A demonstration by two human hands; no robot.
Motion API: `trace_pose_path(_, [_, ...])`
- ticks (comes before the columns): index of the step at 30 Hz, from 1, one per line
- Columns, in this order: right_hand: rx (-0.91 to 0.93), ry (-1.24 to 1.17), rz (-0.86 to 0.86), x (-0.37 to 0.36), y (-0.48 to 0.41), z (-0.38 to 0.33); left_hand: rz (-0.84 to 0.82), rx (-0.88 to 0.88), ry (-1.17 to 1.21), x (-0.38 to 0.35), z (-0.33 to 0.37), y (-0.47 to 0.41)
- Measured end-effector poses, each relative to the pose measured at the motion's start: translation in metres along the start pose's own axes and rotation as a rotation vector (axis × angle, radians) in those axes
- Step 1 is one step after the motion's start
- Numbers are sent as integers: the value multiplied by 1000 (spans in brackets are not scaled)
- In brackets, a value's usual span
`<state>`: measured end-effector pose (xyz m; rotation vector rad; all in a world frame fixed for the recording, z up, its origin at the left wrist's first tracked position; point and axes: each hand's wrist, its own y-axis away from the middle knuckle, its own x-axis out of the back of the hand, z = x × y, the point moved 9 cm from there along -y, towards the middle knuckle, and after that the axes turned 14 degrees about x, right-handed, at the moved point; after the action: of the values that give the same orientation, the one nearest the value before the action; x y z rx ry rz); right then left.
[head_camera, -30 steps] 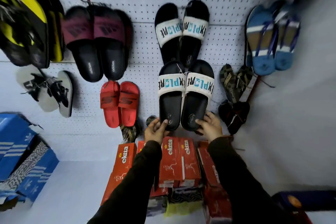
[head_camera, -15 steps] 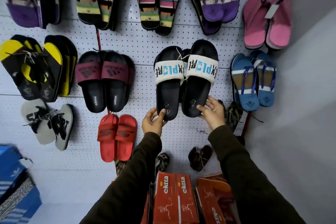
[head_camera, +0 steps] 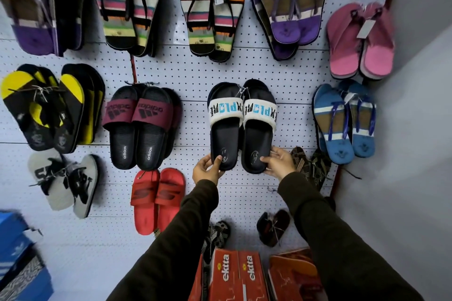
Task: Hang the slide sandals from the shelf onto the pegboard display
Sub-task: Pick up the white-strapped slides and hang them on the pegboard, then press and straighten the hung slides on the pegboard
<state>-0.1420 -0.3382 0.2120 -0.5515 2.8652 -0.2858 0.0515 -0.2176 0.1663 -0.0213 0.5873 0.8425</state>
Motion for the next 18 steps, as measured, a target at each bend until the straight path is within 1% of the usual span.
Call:
trace_pose_path(5, [82, 65, 15, -1, -14, 14, 30, 29, -48, 3, -13, -17])
trace_pose_path(8, [138, 159, -4, -3, -19, 12, 61, -46, -173, 2, -2, -12])
trace_pose_path(9, [180, 212, -6, -5, -17, 5, 71, -114, -216, 1, 6, -6])
trace_pose_path(10, [236, 271, 3, -5, -15, -4, 88, -223, -256, -1, 17, 2])
trace_pose_path(11, [314, 333, 24, -5, -14, -16, 113, -369, -310, -4, 33, 11])
trace_pose_path(13, [529, 487, 75, -6, -11, -45, 142, -671, -497, -22, 63, 32])
trace_pose_path(14, [647, 575, 79, -10, -10, -60, 145, -794, -624, -36, 75, 40])
trace_pose_path(16, [820, 749, 14, -25, -11, -75, 127, -959, -862, -68, 90, 50])
trace_pose_path(18, [865, 857, -64, -38, -19, -75, 84, -1018, -1025, -93, 93, 50])
